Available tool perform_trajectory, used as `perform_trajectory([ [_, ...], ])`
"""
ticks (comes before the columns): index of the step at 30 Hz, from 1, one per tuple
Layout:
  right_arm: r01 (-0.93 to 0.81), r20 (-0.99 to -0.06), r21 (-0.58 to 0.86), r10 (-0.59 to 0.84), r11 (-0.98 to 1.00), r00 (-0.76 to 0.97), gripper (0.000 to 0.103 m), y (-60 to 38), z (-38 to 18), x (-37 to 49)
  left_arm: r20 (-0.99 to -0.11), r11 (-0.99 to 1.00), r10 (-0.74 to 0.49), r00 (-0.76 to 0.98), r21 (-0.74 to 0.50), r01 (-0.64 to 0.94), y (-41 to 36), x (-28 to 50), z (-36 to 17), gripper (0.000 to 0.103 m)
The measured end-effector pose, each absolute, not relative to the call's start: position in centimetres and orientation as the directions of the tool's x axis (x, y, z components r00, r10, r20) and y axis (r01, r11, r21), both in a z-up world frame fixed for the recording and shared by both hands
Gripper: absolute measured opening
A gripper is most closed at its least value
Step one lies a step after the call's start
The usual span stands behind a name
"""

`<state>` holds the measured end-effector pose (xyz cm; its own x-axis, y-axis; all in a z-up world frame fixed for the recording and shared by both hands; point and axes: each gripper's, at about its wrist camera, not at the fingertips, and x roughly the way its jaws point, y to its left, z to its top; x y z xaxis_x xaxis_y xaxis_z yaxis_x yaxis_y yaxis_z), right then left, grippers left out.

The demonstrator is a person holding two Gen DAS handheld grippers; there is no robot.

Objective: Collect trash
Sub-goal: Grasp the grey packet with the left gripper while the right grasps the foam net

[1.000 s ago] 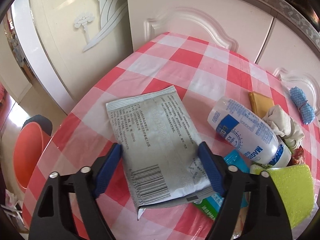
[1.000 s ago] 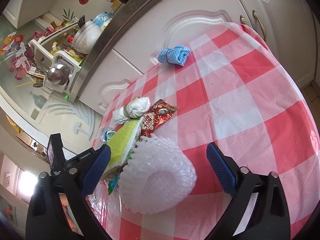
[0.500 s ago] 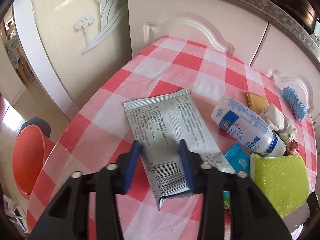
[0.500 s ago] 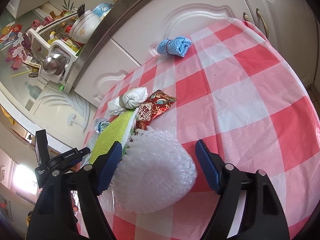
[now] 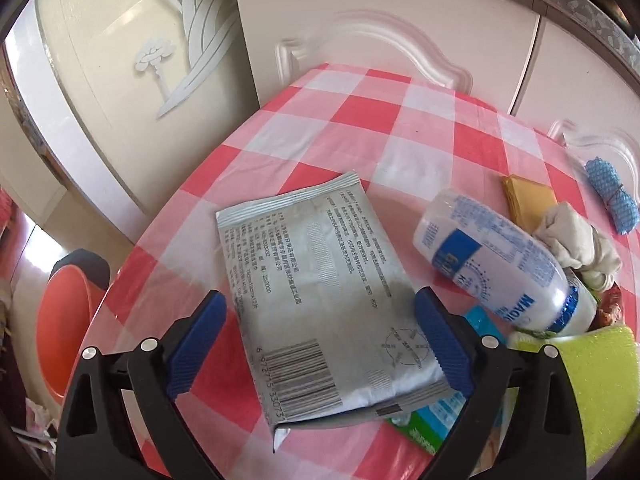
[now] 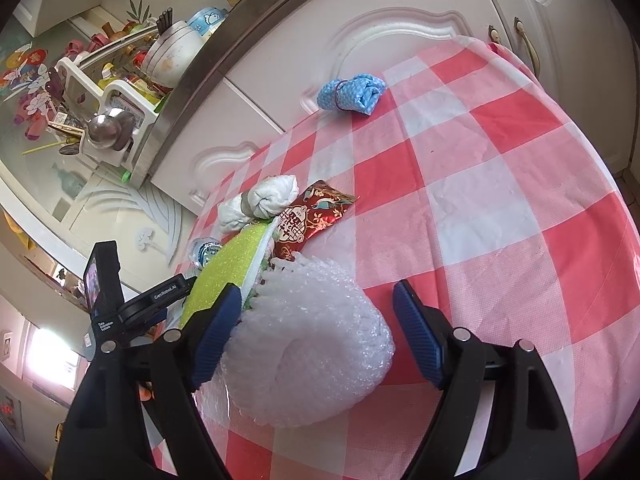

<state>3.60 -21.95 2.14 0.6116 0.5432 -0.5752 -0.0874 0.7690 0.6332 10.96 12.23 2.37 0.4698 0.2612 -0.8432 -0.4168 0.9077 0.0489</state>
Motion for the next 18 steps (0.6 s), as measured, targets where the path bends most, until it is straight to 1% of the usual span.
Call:
perform_trajectory([
  [2, -0.093, -0.576, 0.629, 0.542, 0.772, 0.612, 0.084, -21.8, 2.2, 3.6, -0.844, 0.907, 0.246, 0.476, 0.027, -0.421, 12.5, 10.8, 2.2, 0.095],
  [5, -0.102, -0.581, 0.618, 0.540, 0.779, 0.609, 0.087, -21.6, 2.3, 3.6, -0.840, 0.911, 0.229, 0.492, 0.007, -0.413, 12.9, 10.5, 2.0, 0.095],
  [7, -0.105, -0.584, 0.612, 0.537, 0.784, 0.609, 0.088, -21.5, 2.4, 3.5, -0.844, 0.904, 0.209, 0.495, -0.027, -0.427, 13.5, 10.2, 1.8, 0.095],
  [9, -0.107, -0.584, 0.610, 0.536, 0.785, 0.610, 0.088, -21.4, 2.4, 3.5, -0.844, 0.894, 0.194, 0.500, -0.058, -0.445, 13.9, 9.7, 1.7, 0.097],
  [18, -0.115, -0.585, 0.598, 0.530, 0.793, 0.614, 0.092, -21.1, 2.4, 3.5, -0.835, 0.896, 0.199, 0.513, -0.056, -0.440, 13.4, 10.3, 1.4, 0.099],
])
